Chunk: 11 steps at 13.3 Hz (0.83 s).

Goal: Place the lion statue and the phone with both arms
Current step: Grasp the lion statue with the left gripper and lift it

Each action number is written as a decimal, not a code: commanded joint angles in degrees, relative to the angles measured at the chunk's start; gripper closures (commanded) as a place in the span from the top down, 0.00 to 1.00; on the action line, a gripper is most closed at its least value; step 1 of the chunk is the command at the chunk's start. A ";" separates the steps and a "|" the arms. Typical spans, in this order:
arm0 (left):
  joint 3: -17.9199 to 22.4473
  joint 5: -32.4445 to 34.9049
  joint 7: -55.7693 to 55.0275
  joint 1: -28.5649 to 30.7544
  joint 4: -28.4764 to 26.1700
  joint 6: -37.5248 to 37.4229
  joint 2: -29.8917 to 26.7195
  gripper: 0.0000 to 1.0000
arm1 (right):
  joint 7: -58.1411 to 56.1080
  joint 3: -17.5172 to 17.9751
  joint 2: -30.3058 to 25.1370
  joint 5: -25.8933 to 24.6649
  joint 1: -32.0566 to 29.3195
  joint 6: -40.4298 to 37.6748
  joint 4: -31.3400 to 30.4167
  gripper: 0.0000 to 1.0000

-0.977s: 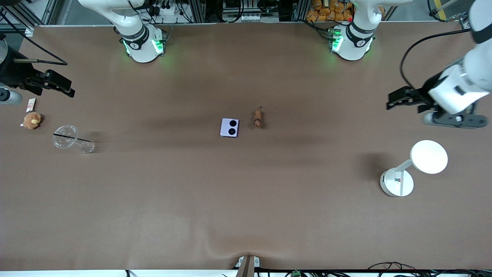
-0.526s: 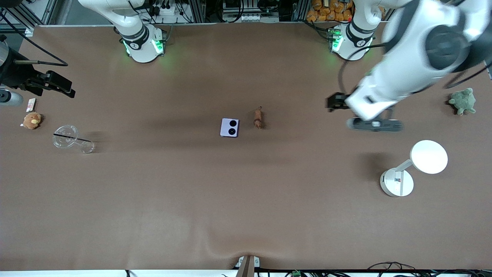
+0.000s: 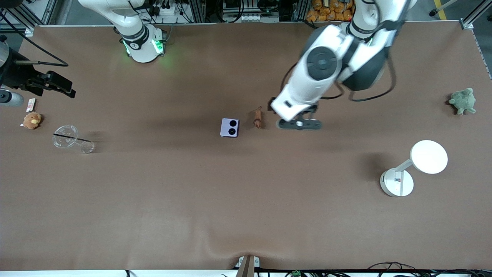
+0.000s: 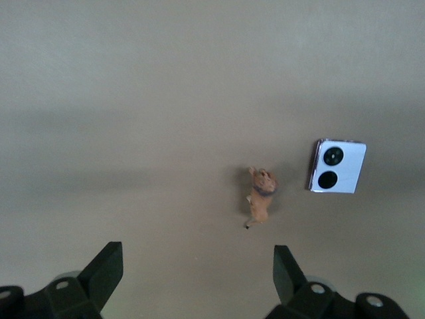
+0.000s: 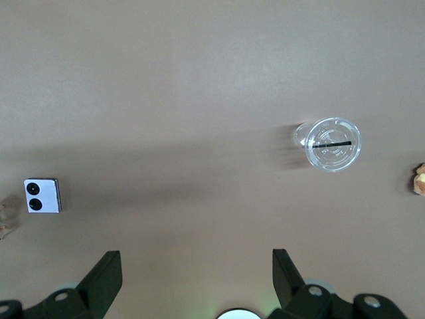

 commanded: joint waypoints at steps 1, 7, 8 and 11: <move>0.61 3.59 -3.86 -4.54 -0.40 3.66 4.42 1.00 | -0.57 -0.08 0.82 0.31 0.11 -1.74 1.03 1.00; 0.60 9.59 -17.15 -10.70 -0.14 16.15 15.60 1.00 | -0.57 -0.08 1.00 0.31 0.11 -2.10 1.12 1.00; 0.60 9.59 -17.50 -11.14 -0.14 16.50 16.74 1.00 | -0.57 -0.08 1.08 0.31 0.03 -2.10 1.21 1.00; 0.60 9.59 -18.29 -11.32 -0.05 20.10 19.47 1.00 | -0.57 -0.08 1.26 0.23 0.02 -2.10 1.21 1.00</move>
